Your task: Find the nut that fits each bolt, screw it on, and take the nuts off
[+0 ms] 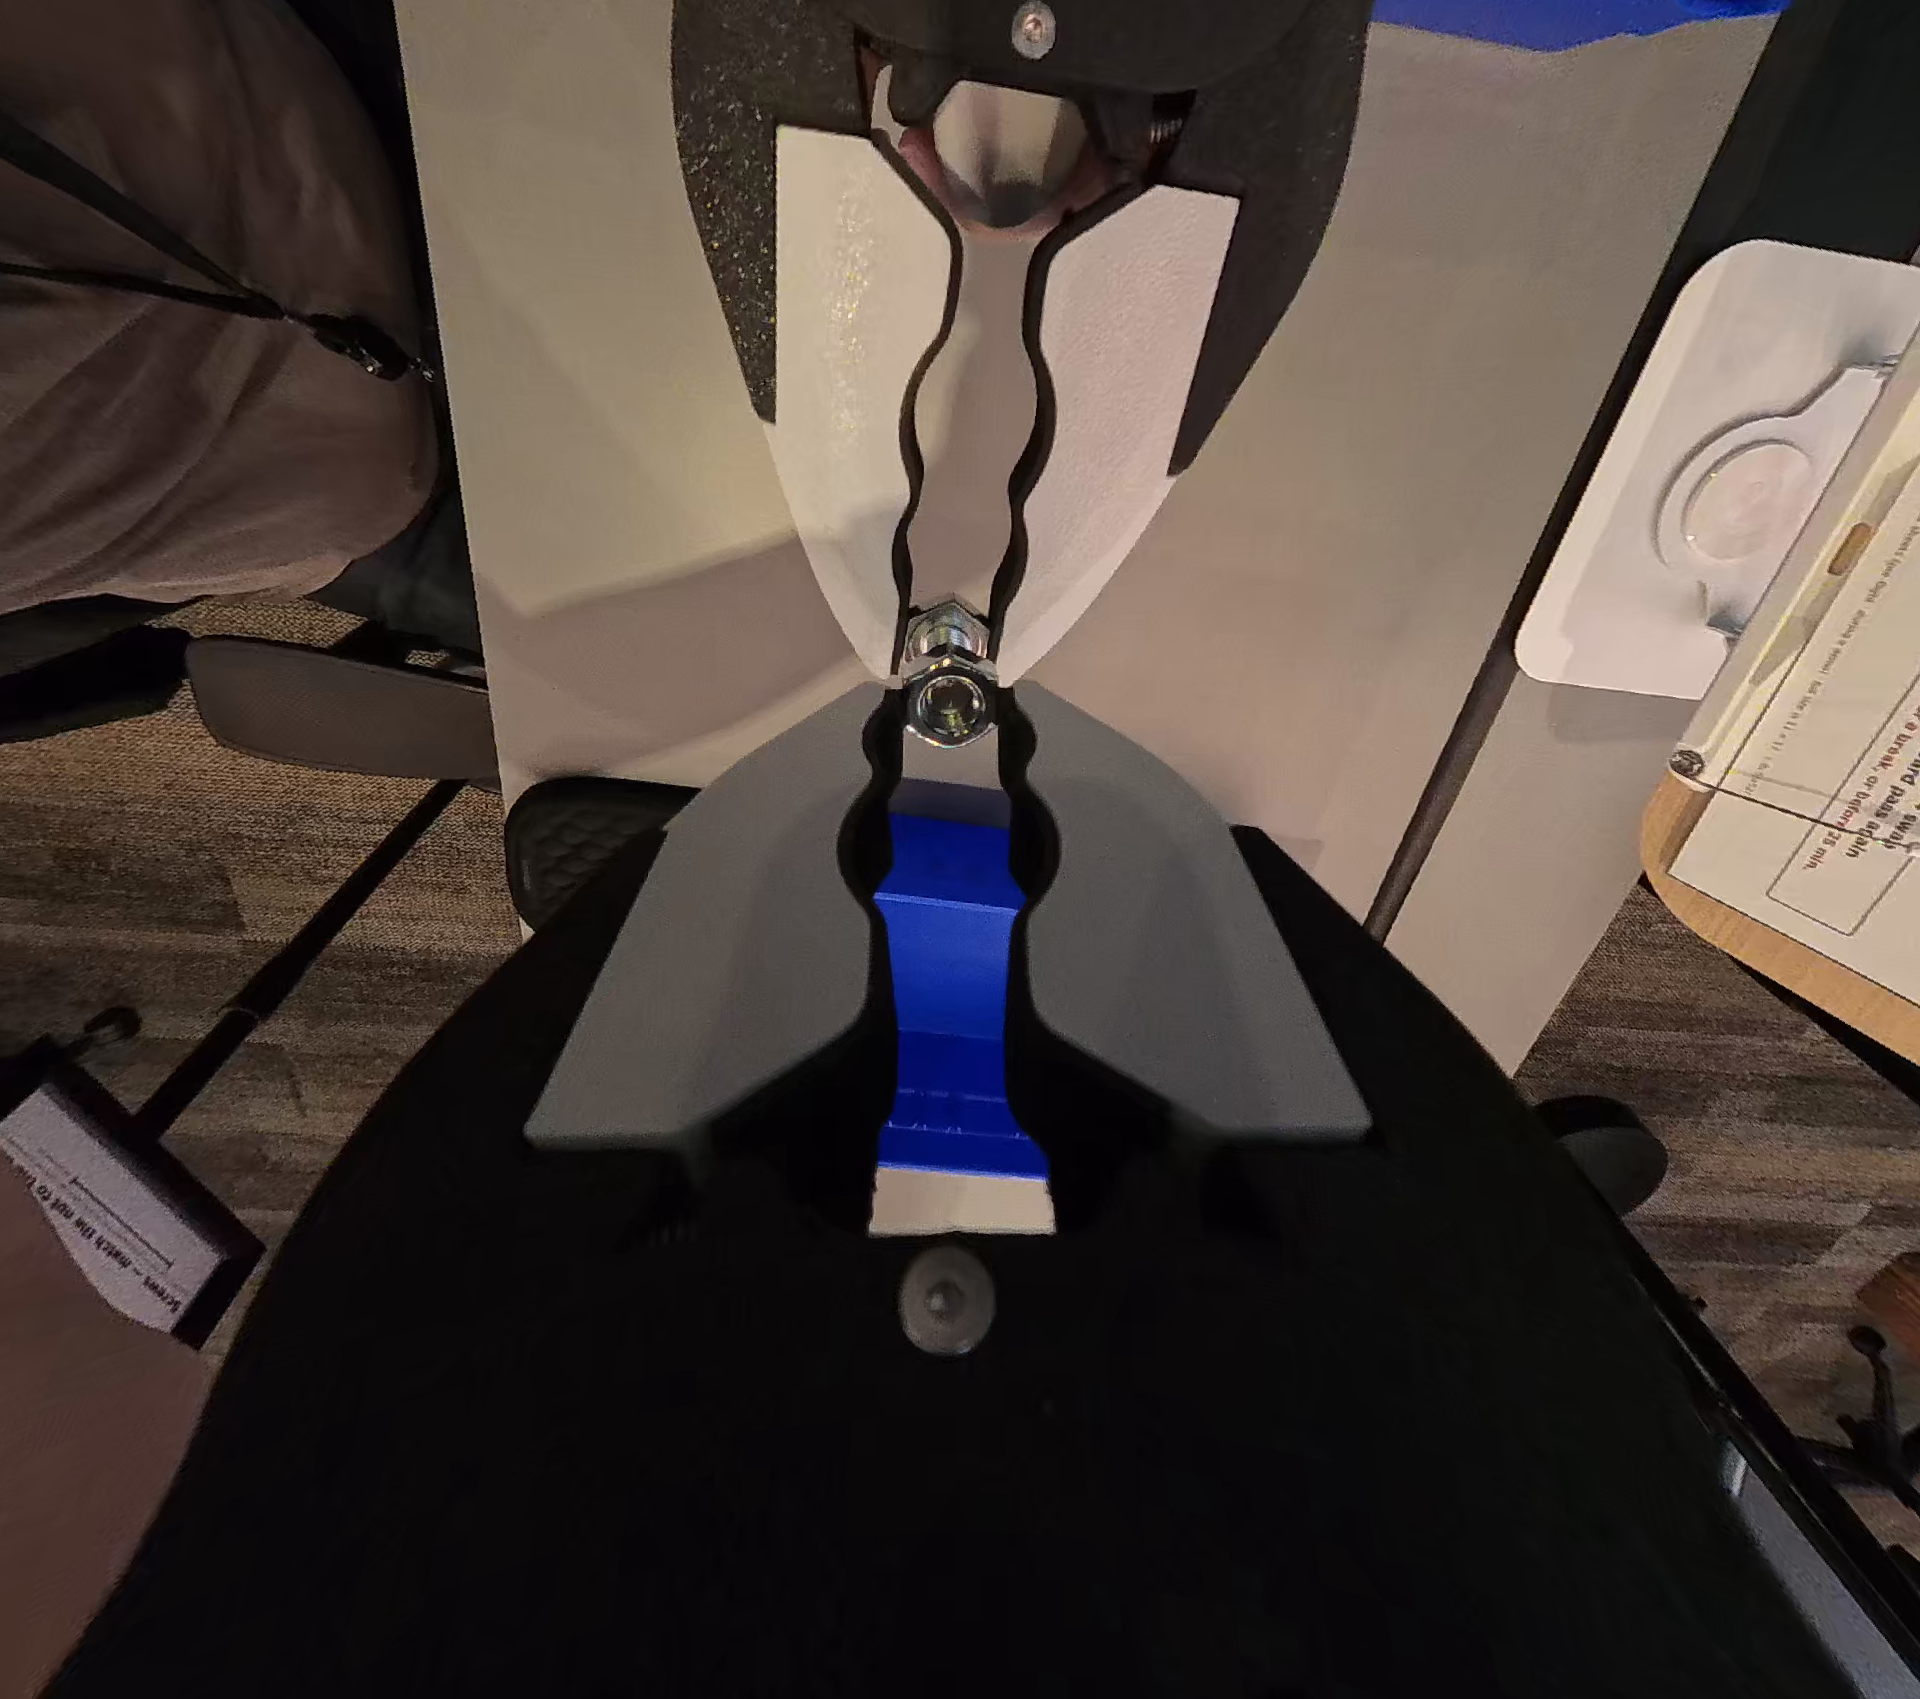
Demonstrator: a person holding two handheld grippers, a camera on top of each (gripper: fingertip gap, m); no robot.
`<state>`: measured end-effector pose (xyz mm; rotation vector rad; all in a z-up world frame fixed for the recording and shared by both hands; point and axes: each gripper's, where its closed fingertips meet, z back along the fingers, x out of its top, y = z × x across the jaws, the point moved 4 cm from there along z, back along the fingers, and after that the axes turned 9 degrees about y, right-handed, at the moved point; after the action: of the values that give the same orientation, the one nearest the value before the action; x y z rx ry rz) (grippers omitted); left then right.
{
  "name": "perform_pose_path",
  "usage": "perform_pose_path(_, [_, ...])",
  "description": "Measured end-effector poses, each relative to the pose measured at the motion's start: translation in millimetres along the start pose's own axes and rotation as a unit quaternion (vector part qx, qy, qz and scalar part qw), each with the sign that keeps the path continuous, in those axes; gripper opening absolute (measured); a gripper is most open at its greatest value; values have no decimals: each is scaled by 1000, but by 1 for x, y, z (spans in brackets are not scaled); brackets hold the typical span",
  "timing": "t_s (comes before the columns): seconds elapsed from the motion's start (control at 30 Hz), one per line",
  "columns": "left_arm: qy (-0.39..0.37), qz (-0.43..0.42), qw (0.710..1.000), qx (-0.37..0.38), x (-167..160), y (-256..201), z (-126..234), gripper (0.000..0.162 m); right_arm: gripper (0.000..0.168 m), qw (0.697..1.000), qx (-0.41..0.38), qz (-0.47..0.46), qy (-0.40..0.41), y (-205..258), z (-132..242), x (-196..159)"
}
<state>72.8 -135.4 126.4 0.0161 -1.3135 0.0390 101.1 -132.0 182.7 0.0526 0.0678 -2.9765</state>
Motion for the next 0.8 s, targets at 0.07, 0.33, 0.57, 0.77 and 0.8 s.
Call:
perform_pose_path(0.07, [3,-5,1000,2,0,-1,0,18,19,1000,0,4,5,1,0,0])
perform_pose_path(0.33, [-2,-1,999,37,1,6,2,18,19,997,12,-77,-9,-8,0,-1])
perform_pose_path(0.57, [19,1,995,96,-3,15,3,18,19,984,24,-176,-18,-20,-5,-2])
perform_pose_path(0.77, [28,0,990,136,-5,21,4,17,19,965,40,-255,-31,-27,-7,-3])
perform_pose_path(0.8, [29,0,990,136,-5,22,4,18,19,963,44,-265,-32,-28,-8,-3])
